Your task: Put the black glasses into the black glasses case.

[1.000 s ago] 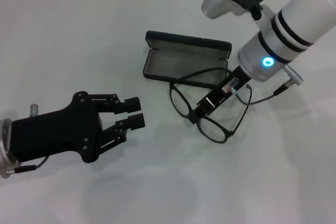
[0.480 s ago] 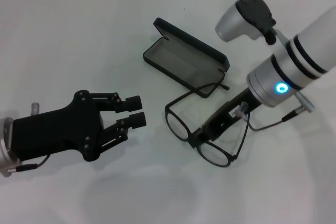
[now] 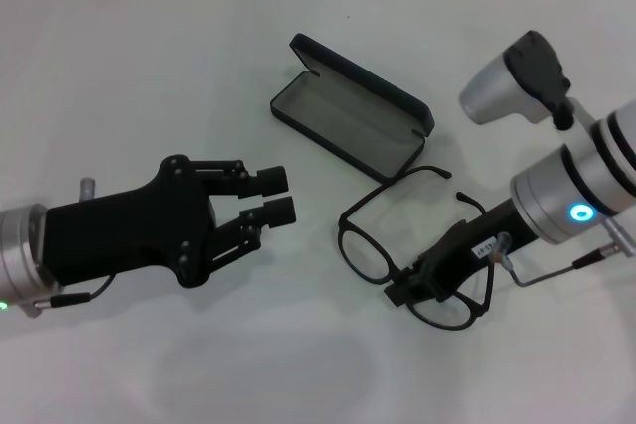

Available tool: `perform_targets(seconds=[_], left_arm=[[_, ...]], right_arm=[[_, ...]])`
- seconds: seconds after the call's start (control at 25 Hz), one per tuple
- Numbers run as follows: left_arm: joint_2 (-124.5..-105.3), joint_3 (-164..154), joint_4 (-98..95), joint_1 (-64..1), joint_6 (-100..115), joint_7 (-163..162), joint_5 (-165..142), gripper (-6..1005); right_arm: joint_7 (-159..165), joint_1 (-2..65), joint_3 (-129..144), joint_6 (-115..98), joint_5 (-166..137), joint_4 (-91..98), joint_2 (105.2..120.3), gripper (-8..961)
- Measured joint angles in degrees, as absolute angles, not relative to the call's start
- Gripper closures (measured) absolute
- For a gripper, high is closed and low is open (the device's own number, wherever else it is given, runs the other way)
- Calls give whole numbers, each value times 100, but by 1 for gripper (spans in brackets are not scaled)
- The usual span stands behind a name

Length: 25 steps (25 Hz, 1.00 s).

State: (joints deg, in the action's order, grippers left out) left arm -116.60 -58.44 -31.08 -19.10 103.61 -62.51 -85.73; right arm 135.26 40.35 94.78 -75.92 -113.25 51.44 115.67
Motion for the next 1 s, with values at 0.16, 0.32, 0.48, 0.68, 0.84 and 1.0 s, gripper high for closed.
perform_targets(seconds=[0.16,0.32,0.48,0.68,0.84,1.0], left_arm=[[-11678,-5719,-3097,-1940,10301,-6292,-8528,733],[-11725,-5444,-3094,-1958,10291,-6313,-8523,734],[-11735,-5217,-3093,-2007,10291,-6405,-8497,734],[-11741,-4976,-3104,-2036,10315,-6491,-8442,734],[-11742,-4885,-3129,-2101,10338,-6654,-8383,735],[-11742,-4878,-3136,-2398,10324,-6791,-8359,735]], right_arm=[[13143,3638,9337,-7619,-11291,5490,11566,801],[12449,3056,9035,-7805,-10941,5935,11577,810],[11962,2516,8562,-8160,-10704,6419,11566,819],[11131,2024,7868,-8938,-10313,6711,11577,831],[10568,1730,7253,-9639,-10041,6828,11584,840],[9745,1438,6406,-10638,-9695,6782,11584,839]])
